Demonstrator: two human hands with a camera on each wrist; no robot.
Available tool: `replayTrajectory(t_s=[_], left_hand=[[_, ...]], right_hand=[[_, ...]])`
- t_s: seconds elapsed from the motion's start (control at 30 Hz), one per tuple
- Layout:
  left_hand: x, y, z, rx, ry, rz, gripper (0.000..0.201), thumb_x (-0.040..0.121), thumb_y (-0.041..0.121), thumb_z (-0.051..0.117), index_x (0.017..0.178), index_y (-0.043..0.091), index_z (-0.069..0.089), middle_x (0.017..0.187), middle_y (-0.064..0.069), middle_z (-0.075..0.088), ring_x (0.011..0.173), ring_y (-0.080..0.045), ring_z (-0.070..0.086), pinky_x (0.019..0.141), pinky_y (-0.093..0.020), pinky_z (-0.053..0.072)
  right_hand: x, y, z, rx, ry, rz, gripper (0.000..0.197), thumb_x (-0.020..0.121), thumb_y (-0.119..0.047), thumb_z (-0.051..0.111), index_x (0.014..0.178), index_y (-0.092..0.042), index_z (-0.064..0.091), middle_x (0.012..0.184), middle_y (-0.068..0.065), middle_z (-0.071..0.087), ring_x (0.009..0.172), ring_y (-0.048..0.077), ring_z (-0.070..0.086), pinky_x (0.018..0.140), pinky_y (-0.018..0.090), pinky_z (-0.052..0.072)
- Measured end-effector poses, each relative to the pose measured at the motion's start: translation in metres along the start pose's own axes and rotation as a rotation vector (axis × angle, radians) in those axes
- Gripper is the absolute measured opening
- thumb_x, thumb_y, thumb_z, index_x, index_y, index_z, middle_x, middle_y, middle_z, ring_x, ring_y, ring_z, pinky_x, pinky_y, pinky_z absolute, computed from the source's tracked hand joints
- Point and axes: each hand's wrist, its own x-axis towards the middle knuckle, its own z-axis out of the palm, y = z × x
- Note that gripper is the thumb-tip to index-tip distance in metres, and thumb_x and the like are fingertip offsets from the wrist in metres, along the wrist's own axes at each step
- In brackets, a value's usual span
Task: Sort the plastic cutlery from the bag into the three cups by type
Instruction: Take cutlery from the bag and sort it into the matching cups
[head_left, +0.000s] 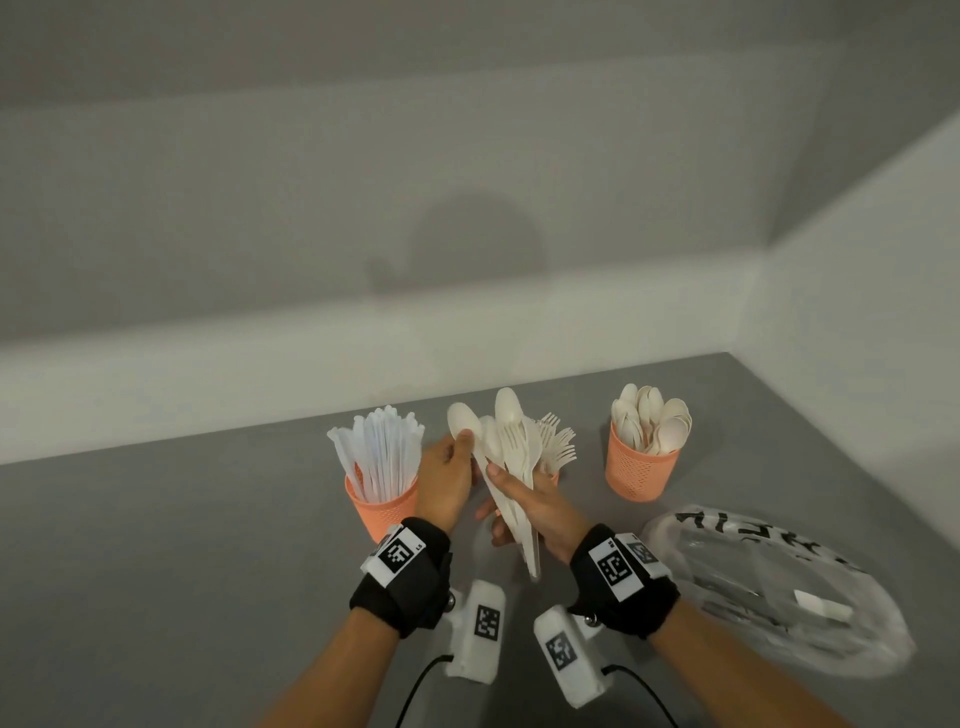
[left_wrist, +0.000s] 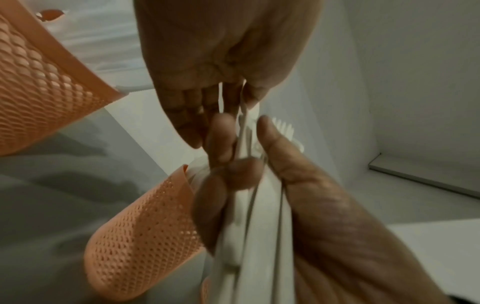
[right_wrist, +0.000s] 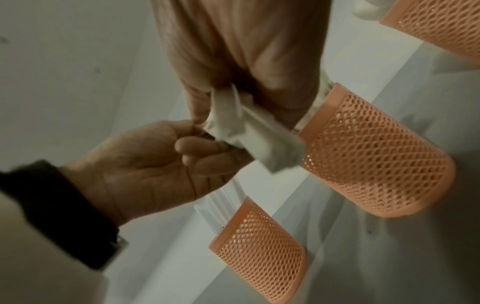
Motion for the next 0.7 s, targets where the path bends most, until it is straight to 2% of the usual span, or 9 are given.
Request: replayTrajectory(t_s=[0.07, 0.13, 0.17, 0.23, 0.3, 0.37, 0.5, 0.6, 0.7], left_hand=[[-0.001, -0.004, 0.003, 0.058, -0.071, -0.028, 0.028, 0.099, 0.021, 0.036, 0.086, 0.012, 0.059, 0.092, -0.017, 0.065, 0.089, -0.031, 0.063, 0.087, -0.046, 0.051], [-0.001, -0.008, 0.006, 0.079, -0.098, -0.036, 0.026, 0.098, 0.019, 0.037, 0.103, 0.006, 0.058, 0.103, -0.018, 0.066, 0.098, -0.032, 0.063, 0.092, -0.048, 0.051], [-0.002, -0.009, 0.008, 0.073, -0.076, -0.029, 0.026, 0.098, 0.018, 0.038, 0.112, 0.006, 0.056, 0.107, -0.016, 0.065, 0.101, -0.031, 0.063, 0.093, -0.049, 0.050], [-0.004, -0.011, 0.010, 0.056, 0.047, 0.014, 0.030, 0.095, 0.018, 0.043, 0.123, 0.011, 0.049, 0.105, -0.005, 0.061, 0.100, -0.026, 0.062, 0.091, -0.045, 0.051], [-0.009, -0.010, 0.010, 0.035, 0.176, 0.117, 0.027, 0.093, 0.015, 0.048, 0.120, 0.013, 0.050, 0.095, 0.006, 0.057, 0.091, -0.013, 0.062, 0.082, -0.028, 0.052], [-0.017, -0.006, 0.012, 0.052, 0.163, 0.183, 0.015, 0.090, 0.017, 0.057, 0.104, 0.013, 0.057, 0.086, 0.008, 0.059, 0.077, -0.002, 0.060, 0.069, -0.014, 0.049], [-0.025, -0.005, 0.019, 0.201, 0.076, 0.177, 0.030, 0.074, 0.044, 0.072, 0.086, 0.023, 0.056, 0.082, 0.000, 0.063, 0.073, -0.012, 0.060, 0.069, -0.027, 0.051], [-0.025, 0.000, 0.024, 0.403, 0.112, 0.182, 0.034, 0.076, 0.048, 0.069, 0.087, 0.020, 0.053, 0.077, 0.003, 0.061, 0.071, -0.013, 0.059, 0.067, -0.030, 0.051], [-0.022, 0.004, 0.027, 0.580, 0.109, 0.205, 0.031, 0.086, 0.043, 0.056, 0.093, 0.013, 0.055, 0.082, -0.002, 0.065, 0.077, -0.019, 0.063, 0.070, -0.032, 0.050]], right_hand=[[0.001, 0.002, 0.003, -0.067, 0.025, -0.036, 0.011, 0.095, -0.025, 0.051, 0.095, -0.015, 0.055, 0.059, 0.007, 0.055, 0.036, 0.009, 0.048, 0.040, 0.022, 0.045], [0.006, 0.008, 0.004, -0.203, 0.115, -0.085, 0.006, 0.094, -0.020, 0.053, 0.091, -0.016, 0.055, 0.059, 0.003, 0.051, 0.038, 0.005, 0.046, 0.038, 0.017, 0.039], [0.010, 0.012, 0.003, -0.283, 0.183, -0.121, 0.005, 0.093, -0.019, 0.055, 0.096, -0.016, 0.057, 0.066, 0.001, 0.056, 0.049, 0.005, 0.053, 0.044, 0.015, 0.042], [0.018, 0.020, -0.001, -0.371, 0.312, -0.204, 0.022, 0.091, -0.020, 0.058, 0.111, -0.013, 0.060, 0.092, 0.001, 0.067, 0.083, 0.011, 0.064, 0.069, 0.018, 0.051], [0.019, 0.021, -0.003, -0.407, 0.423, -0.230, 0.028, 0.089, -0.029, 0.059, 0.113, -0.015, 0.060, 0.100, 0.001, 0.068, 0.096, 0.016, 0.063, 0.084, 0.030, 0.051], [0.016, 0.019, -0.004, -0.443, 0.468, -0.221, 0.029, 0.088, -0.033, 0.059, 0.111, -0.015, 0.060, 0.099, 0.001, 0.068, 0.094, 0.017, 0.063, 0.084, 0.035, 0.051], [0.013, 0.021, -0.003, -0.552, 0.458, -0.190, 0.028, 0.087, -0.028, 0.057, 0.112, -0.014, 0.056, 0.102, 0.001, 0.067, 0.096, 0.018, 0.063, 0.085, 0.035, 0.051], [0.011, 0.022, -0.001, -0.655, 0.465, -0.163, 0.030, 0.089, -0.029, 0.055, 0.115, -0.014, 0.054, 0.103, 0.000, 0.065, 0.098, 0.018, 0.061, 0.084, 0.029, 0.048], [0.008, 0.016, 0.000, -0.697, 0.474, -0.150, 0.026, 0.090, -0.026, 0.056, 0.110, -0.011, 0.049, 0.093, 0.000, 0.057, 0.088, 0.017, 0.053, 0.077, 0.027, 0.042]])
